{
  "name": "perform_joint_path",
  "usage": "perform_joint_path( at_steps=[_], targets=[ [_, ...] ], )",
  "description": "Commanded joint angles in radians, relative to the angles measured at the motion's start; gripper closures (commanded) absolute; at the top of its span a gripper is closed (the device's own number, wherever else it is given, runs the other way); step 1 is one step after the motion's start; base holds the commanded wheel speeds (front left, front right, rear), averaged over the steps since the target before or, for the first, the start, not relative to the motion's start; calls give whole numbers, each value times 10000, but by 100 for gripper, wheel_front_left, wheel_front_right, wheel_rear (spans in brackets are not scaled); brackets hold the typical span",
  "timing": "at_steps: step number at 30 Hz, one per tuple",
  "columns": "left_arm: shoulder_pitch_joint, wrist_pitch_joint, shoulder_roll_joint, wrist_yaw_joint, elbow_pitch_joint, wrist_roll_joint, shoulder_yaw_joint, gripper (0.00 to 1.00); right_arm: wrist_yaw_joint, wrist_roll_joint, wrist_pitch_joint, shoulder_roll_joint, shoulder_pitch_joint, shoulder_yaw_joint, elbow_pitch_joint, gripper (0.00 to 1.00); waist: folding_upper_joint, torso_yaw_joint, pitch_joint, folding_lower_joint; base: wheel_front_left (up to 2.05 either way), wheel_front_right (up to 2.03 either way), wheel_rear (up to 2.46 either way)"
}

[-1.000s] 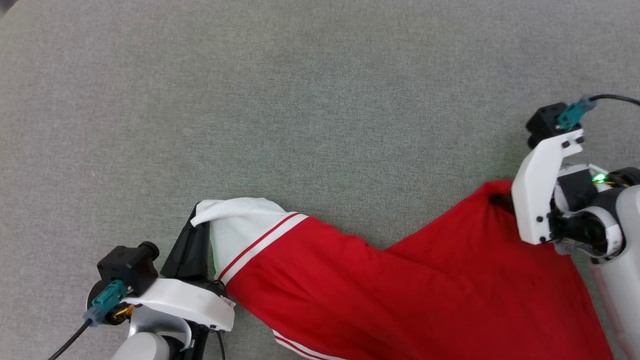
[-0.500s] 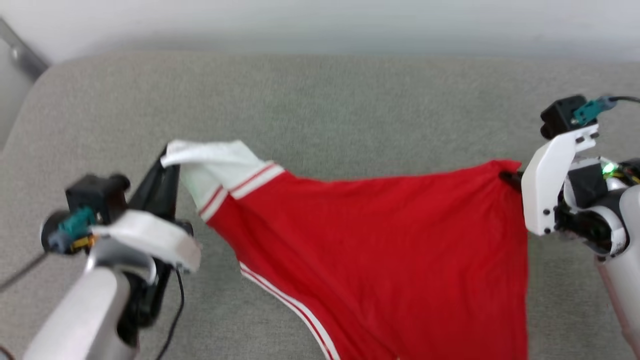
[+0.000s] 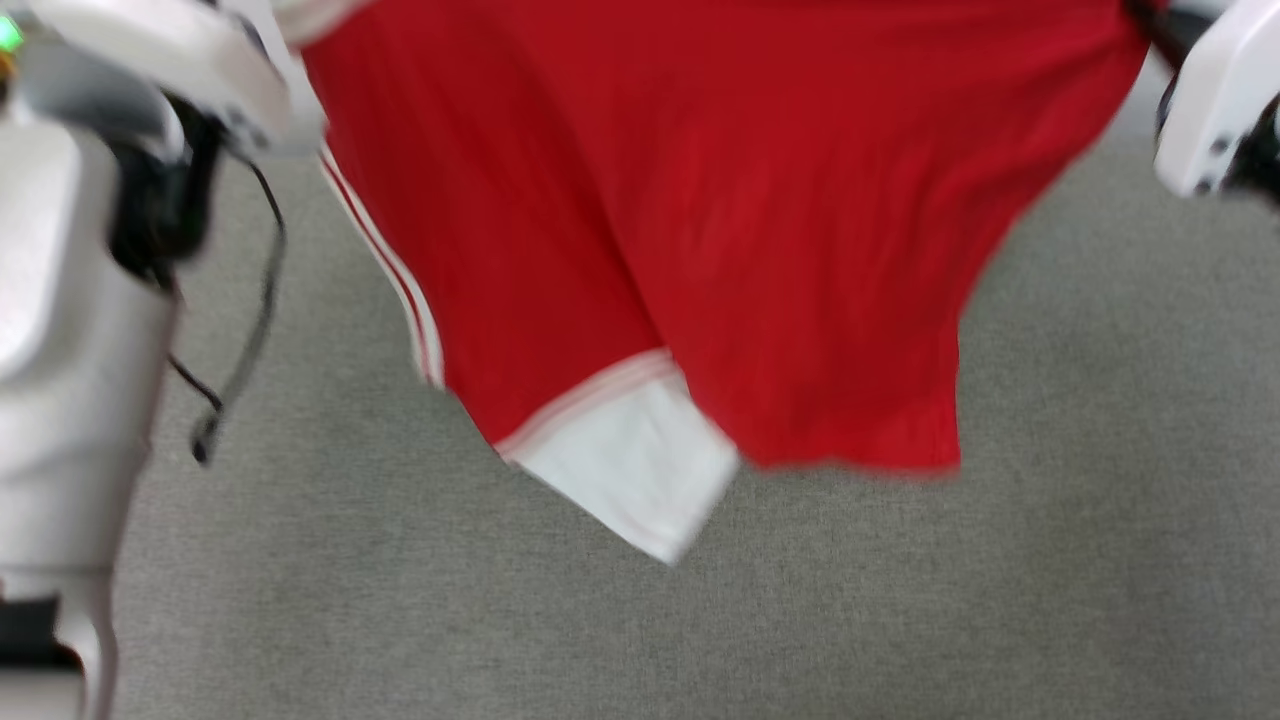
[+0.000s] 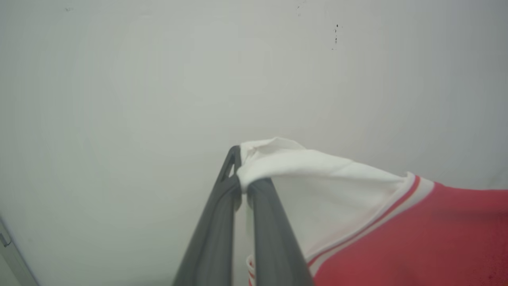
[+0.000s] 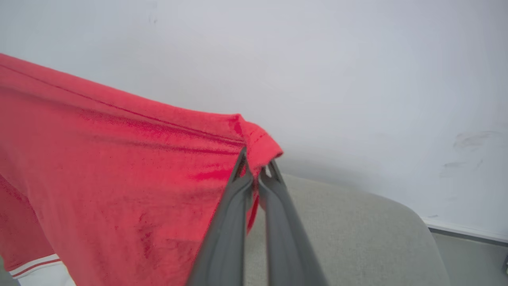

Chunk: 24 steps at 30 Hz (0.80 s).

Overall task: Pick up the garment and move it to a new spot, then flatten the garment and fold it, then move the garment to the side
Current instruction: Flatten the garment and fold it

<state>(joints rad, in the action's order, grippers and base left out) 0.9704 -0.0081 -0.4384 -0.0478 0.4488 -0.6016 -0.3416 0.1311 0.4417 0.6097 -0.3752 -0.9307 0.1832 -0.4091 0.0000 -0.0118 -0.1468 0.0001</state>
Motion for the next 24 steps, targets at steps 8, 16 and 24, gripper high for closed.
perform_joint_path(
  at_steps=[8,16,24],
  targets=[
    [4027,-586,-455,357,1307,605,299,100,-8,-884,-1619,140,-3197,-600,-221,100,0,-434,-2346,-1,0,0,0],
    [6583,-853,-964,581,1398,766,620,100,-11,-1068,-2519,19,-5597,-590,-394,100,0,-566,-4545,-1,0,0,0],
    [7227,-967,-1157,468,1199,643,852,100,-11,-1006,-3176,13,-7096,-296,-763,100,0,-502,-6180,-1,0,0,0]
  ],
)
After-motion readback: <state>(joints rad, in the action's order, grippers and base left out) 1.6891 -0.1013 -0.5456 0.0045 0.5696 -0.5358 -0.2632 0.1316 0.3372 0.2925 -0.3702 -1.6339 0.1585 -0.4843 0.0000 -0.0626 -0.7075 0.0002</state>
